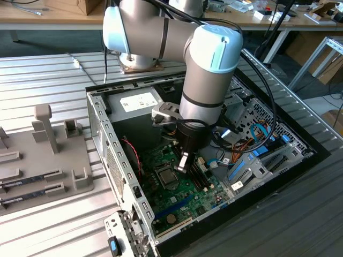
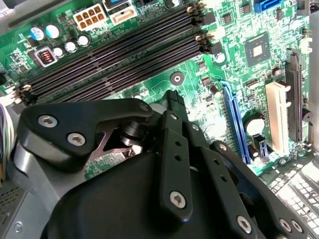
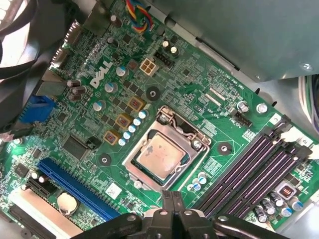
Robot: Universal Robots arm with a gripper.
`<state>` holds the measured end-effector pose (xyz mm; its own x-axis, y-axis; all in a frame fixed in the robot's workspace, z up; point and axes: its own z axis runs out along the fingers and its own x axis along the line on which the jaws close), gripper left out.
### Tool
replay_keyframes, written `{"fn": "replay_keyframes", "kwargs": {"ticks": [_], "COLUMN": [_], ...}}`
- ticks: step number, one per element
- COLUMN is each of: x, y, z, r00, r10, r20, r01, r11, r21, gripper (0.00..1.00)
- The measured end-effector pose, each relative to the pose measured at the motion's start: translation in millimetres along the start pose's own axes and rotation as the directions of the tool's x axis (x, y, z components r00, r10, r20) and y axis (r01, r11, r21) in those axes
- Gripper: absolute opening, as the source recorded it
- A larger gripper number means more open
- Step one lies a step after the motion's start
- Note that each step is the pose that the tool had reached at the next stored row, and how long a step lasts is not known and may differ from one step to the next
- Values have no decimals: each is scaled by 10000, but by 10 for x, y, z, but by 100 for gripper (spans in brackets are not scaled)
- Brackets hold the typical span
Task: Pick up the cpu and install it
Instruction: 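Install the first cpu locking lever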
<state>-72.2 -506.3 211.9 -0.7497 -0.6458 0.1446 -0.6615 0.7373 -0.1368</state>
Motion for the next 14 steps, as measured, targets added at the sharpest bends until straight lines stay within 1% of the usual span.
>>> {"fn": "replay_keyframes", "kwargs": {"ticks": [1, 3, 6, 7, 14], "x": [-2, -31, -60, -75, -110], "y": [-11, -47, -70, -81, -102], "z": [5, 18, 35, 52, 100], "r00": [10000, 10000, 10000, 10000, 10000], "r10": [-2, -11, -18, -23, -25], "r20": [-1, -1, 1, 0, 1], "r01": [2, 11, 18, 23, 25], "r11": [10000, 10000, 10000, 10000, 10000], "r21": [0, 2, 2, 3, 3], "gripper": [11, 11, 11, 11, 11]}}
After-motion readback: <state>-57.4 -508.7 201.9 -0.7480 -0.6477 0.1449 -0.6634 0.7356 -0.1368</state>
